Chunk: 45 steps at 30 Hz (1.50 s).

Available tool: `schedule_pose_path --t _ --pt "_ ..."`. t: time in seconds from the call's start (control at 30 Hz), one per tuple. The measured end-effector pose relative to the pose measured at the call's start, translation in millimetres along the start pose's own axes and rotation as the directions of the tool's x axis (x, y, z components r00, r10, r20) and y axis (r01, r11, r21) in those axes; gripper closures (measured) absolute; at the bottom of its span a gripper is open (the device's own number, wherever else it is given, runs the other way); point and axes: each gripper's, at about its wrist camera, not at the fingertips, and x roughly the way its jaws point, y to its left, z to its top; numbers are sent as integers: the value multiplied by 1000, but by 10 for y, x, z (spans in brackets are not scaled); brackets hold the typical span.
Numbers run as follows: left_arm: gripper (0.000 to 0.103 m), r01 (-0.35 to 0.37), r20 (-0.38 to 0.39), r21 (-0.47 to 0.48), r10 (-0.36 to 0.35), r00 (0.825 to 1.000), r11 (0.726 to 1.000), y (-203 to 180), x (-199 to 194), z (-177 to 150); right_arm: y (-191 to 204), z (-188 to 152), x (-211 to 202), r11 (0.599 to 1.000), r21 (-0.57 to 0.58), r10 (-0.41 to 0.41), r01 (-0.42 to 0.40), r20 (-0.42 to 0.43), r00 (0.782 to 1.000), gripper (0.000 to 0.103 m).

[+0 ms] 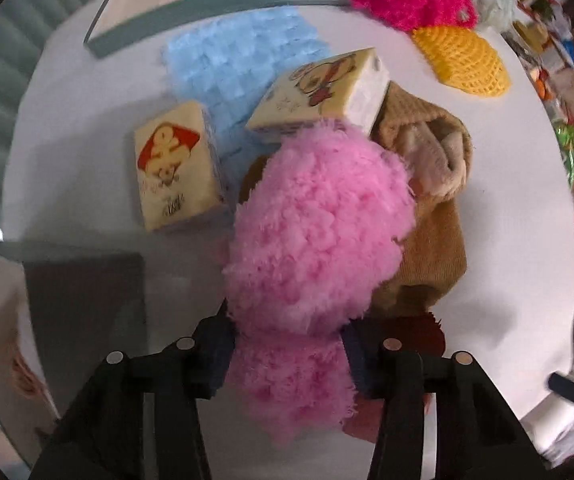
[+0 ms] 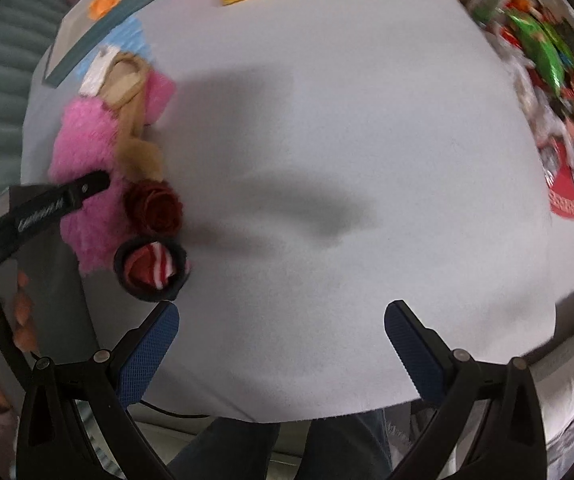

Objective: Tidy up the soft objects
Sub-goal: 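Grasp the pink fluffy plush with the left tool while the right tool grasps the pink-and-black knit hat, then carry the pink plush and knit hat over the grey box with both tools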

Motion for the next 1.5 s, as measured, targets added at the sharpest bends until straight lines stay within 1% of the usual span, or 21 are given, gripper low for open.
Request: schedule_pose_path --t 0.07,0.13,0.27,0.37,0.43,0.5,0.53,0.6,0.73,0.9,1.03,1.1,1.17,1.23,1.27,1.3,1.5 --pt "60 20 7 -10 -19 1000 1000 40 -44 -27 140 3 62 998 -56 13 -14 -11 1000 0" --pt "60 24 25 -17 -24 999 1000 78 -133 -57 315 3 145 994 -105 40 -42 -23 999 0" --pt "60 39 57 -53 -36 998 998 203 -364 -135 666 41 337 981 -174 86 -91 -36 996 0" --pt "60 52 64 -65 -47 997 997 278 -468 -187 899 112 519 973 -199 104 -113 -57 993 0" --pt "60 51 65 -62 -47 997 997 289 -513 -241 993 144 632 973 -194 114 -125 -64 991 6" --pt "60 52 69 -54 -48 996 997 306 -539 -286 1004 150 694 977 -177 105 -118 -77 991 56" --pt "60 54 71 -51 -50 996 997 300 -546 -326 979 154 705 980 -161 101 -114 -88 991 59" --pt "60 69 73 -54 -65 995 996 321 -579 -415 871 137 672 982 -130 121 -135 -106 987 69" --pt "60 97 78 -44 -94 993 994 256 -674 -569 660 34 487 982 -144 105 -119 -101 989 69" --pt "60 125 81 -29 -122 989 992 223 -836 -848 363 -105 210 989 -101 98 -105 -68 993 69" --pt "60 138 91 -38 -134 987 990 262 -965 -1044 328 -179 21 992 -99 81 -84 -38 996 69" --pt "60 139 108 -49 -133 985 989 306 -1056 -1122 371 -237 -45 991 -115 65 -67 -19 998 69" --pt "60 144 128 -65 -135 983 987 377 -1141 -1178 446 -224 -121 987 -155 34 -32 11 999 69" --pt "60 143 153 -80 -130 980 986 453 -1224 -1216 625 -230 -232 980 -201 15 -6 48 999 69" --pt "60 144 169 -88 -128 977 986 497 -1273 -1238 636 -230 -260 976 -216 15 -2 57 998 69" --pt "60 141 187 -99 -120 975 985 547 -1325 -1258 789 -215 -310 973 -231 16 0 66 998 69" --pt "60 134 271 -183 -81 959 974 879 -1549 -1394 1212 -146 -540 943 -332 19 19 112 994 69"
